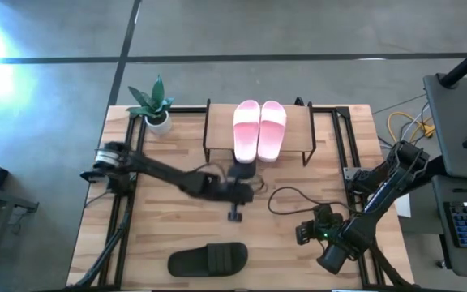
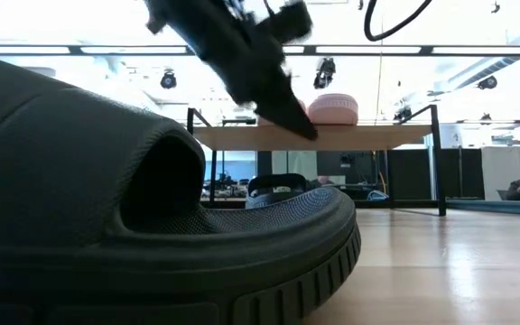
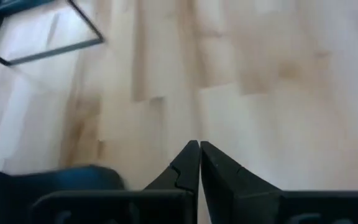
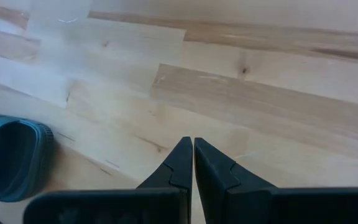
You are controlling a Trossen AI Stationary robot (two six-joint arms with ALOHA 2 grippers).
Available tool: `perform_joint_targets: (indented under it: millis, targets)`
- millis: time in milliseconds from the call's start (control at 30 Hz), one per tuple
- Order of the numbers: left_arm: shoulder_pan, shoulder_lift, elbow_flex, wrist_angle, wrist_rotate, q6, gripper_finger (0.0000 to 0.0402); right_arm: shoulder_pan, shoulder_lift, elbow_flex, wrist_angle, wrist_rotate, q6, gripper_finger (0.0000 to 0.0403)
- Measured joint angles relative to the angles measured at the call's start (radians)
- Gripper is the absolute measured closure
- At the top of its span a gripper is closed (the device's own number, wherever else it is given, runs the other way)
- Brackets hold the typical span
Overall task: Pick and place slides into the shelf
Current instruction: Adjust the shelf on the table
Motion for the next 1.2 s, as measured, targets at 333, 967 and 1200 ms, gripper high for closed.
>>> perform_joint_targets:
  millis: [333,967,1200]
  targets:
    - [-0.174,-0.067,-0.008,-0.494,-0.336,-0.586,0.0401,0.0,0.0,0.0,-0.009,0.0,-0.06,0.0394]
    - [0.245,-0.714,-0.344,-0.494,-0.258,-1.192,0.0402,0.0,-0.001,0.0,-0.035,0.006,-0.059,0.0394]
    - [0.449,-0.838,-0.618,-0.133,-0.047,-1.24,0.0402,-0.002,-0.002,0.0,-0.038,0.03,-0.033,0.0394]
